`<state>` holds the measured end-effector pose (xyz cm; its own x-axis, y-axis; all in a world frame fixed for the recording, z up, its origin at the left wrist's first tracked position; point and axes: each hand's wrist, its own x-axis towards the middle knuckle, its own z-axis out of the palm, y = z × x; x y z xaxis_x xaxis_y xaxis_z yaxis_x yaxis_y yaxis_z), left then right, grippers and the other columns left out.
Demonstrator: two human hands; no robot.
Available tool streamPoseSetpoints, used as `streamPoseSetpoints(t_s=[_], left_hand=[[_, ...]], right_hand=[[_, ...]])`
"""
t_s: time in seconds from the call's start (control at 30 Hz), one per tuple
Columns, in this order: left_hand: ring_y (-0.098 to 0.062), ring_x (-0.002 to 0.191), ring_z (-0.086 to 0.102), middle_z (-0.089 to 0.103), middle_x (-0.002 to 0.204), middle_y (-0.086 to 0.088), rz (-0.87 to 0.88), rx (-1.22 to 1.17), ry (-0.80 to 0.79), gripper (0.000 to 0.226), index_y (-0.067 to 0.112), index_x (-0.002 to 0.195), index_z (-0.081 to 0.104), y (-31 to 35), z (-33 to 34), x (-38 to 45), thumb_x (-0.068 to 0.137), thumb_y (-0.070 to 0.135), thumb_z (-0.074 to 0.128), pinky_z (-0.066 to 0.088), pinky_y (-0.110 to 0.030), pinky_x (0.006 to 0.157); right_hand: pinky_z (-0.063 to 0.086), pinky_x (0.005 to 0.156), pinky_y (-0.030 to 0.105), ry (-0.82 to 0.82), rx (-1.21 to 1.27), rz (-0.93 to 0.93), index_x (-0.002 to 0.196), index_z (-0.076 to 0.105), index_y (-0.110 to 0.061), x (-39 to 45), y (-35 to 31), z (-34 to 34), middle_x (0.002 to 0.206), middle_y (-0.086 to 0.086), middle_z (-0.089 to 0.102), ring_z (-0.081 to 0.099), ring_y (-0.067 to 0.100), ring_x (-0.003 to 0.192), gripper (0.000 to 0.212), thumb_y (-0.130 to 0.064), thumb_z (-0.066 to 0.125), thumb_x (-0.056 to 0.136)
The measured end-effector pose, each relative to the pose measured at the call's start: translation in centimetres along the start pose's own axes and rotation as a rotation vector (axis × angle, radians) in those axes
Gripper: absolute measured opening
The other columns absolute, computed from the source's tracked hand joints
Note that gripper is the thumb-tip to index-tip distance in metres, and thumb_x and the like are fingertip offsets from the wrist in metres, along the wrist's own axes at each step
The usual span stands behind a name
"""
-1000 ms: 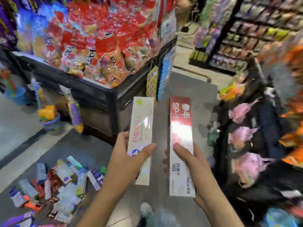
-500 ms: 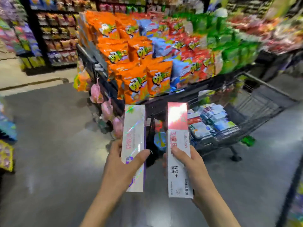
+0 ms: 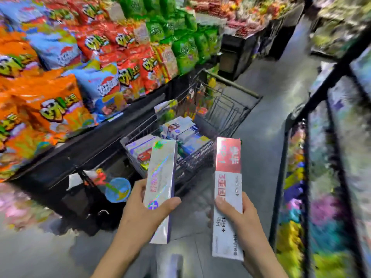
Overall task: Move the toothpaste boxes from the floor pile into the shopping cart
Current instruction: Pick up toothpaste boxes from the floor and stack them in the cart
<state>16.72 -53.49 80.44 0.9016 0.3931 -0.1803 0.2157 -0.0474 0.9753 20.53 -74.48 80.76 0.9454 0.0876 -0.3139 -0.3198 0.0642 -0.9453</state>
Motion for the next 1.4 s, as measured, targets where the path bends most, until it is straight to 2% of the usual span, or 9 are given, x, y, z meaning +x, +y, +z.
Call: streamPoseSetpoints(t_s=[0.2,0.3,0.43,0.67,0.77,1.03,1.13,1.3,1.4], left_hand=[[0.000,0.080,0.069,0.073,0.096,0.018,0.018,0.079,-0.046,0.058,0.030,0.112,0.061,0.2,4.7,8.7,0.064,0.032,0.094,0.048,-0.014,0.066],[0.003,0.083,0.067,0.073,0.100,0.013,0.044,0.138,-0.062,0.055,0.033,0.112,0.061,0.2,6.8,14.0,0.067,0.033,0.093,0.047,-0.013,0.069],[0.010,0.089,0.061,0.068,0.105,0.013,0.058,0.199,-0.094,0.059,0.037,0.113,0.055,0.5,9.4,21.7,0.068,0.028,0.092,0.043,-0.006,0.069],[0.020,0.087,0.056,0.065,0.101,0.018,0.048,0.278,-0.174,0.051,0.032,0.108,0.052,1.5,13.3,33.9,0.072,0.029,0.089,0.039,-0.003,0.066],[0.017,0.082,0.058,0.067,0.096,0.019,0.040,0.324,-0.162,0.051,0.030,0.109,0.055,0.8,15.1,38.6,0.071,0.033,0.089,0.041,-0.004,0.065],[-0.009,0.101,0.052,0.039,0.111,0.015,0.080,0.735,-0.241,0.082,0.033,0.146,0.044,-4.7,21.5,50.4,0.072,0.067,0.056,0.042,-0.027,0.083],[-0.015,0.100,0.055,0.044,0.111,0.009,0.031,0.818,-0.245,0.071,0.030,0.142,0.047,-7.4,23.9,54.2,0.079,0.058,0.063,0.049,-0.033,0.077],[-0.031,0.094,0.057,0.062,0.100,-0.004,0.064,1.062,-0.193,0.060,0.016,0.122,0.060,-13.8,27.6,59.4,0.083,0.061,0.063,0.049,-0.040,0.078],[-0.038,0.086,0.059,0.065,0.097,-0.013,0.109,1.140,-0.141,0.060,0.008,0.113,0.061,-17.4,29.6,61.4,0.088,0.062,0.060,0.053,-0.044,0.070]], right_hand=[[0.052,0.087,0.068,0.093,0.012,0.047,0.106,0.064,-0.014,7.6,-0.6,-2.1,0.096,0.022,0.071,0.069,0.046,0.090,0.067,-0.039,0.089,0.050],[0.057,0.085,0.060,0.105,-0.020,0.066,0.109,0.064,-0.013,12.4,-1.8,-2.3,0.093,0.017,0.074,0.071,0.041,0.087,0.071,-0.038,0.088,0.047],[0.058,0.069,0.032,0.121,-0.050,0.109,0.108,0.066,-0.015,19.2,-3.9,-2.7,0.092,0.011,0.077,0.074,0.024,0.080,0.078,-0.042,0.086,0.038],[0.055,0.071,0.027,0.163,-0.140,0.134,0.111,0.065,-0.018,30.3,-7.1,-3.7,0.095,0.004,0.078,0.075,0.020,0.087,0.071,-0.035,0.086,0.046],[0.052,0.058,0.016,0.161,-0.171,0.150,0.106,0.064,-0.016,35.1,-8.1,-4.0,0.091,0.006,0.076,0.073,0.010,0.073,0.062,-0.029,0.082,0.048],[0.049,0.056,0.020,0.025,-0.237,0.232,0.104,0.062,-0.016,50.2,-9.6,-6.7,0.086,-0.001,0.074,0.070,0.007,0.068,0.057,-0.030,0.078,0.050],[0.048,0.054,0.014,-0.070,-0.268,0.259,0.102,0.061,-0.014,56.2,-9.9,-7.8,0.080,-0.001,0.073,0.066,0.002,0.062,0.055,-0.027,0.077,0.051],[0.053,0.063,0.024,-0.210,-0.345,0.364,0.109,0.059,-0.010,64.8,-7.3,-9.4,0.085,-0.002,0.076,0.071,0.010,0.072,0.078,-0.036,0.089,0.042],[0.050,0.054,0.016,-0.246,-0.392,0.399,0.106,0.057,-0.009,68.4,-5.4,-9.6,0.081,0.002,0.075,0.069,0.005,0.066,0.062,-0.019,0.094,0.058]])
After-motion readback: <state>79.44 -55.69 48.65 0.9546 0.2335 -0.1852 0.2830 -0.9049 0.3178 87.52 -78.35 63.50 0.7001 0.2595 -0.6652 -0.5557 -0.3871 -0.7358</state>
